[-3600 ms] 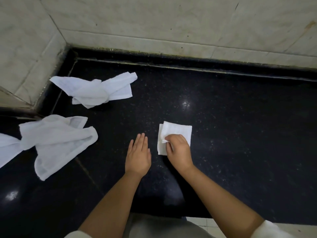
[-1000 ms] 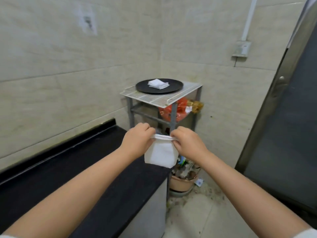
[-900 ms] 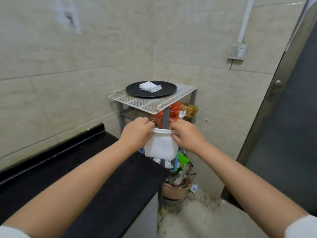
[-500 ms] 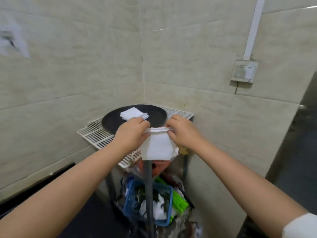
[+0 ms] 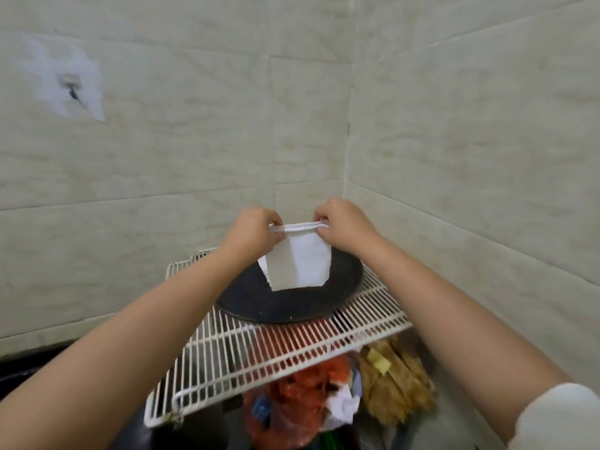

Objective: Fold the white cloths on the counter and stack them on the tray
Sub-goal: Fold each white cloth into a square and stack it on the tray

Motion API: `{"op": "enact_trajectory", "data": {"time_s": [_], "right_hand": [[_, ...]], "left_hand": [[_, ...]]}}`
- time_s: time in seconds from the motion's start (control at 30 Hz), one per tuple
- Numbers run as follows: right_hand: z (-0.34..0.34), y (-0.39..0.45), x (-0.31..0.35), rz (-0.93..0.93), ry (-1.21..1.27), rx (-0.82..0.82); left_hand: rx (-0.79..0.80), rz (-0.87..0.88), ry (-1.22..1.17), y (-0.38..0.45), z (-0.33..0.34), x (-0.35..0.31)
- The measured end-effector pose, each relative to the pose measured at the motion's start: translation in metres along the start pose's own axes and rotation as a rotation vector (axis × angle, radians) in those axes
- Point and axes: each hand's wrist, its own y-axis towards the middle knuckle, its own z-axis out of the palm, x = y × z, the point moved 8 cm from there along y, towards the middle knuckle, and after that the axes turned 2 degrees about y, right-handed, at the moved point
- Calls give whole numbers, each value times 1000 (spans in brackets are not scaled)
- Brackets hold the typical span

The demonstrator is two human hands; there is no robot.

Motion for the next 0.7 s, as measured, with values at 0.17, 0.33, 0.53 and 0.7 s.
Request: {"op": "enact_trajectory", "data": {"time_s": [0.17, 0.33, 0.53, 0.7], "right_hand": [[30, 63, -32, 12, 211, -81], [72, 94, -51, 6, 299, -125], [158, 66, -60, -177, 132, 212], [152, 57, -56, -298, 92, 207]], "left_hand": [[-102, -113, -47, 59, 17, 18], [-158, -16, 114, 86, 50, 37], [129, 36, 361, 57, 129, 70], [28, 119, 291, 38, 124, 57]]}}
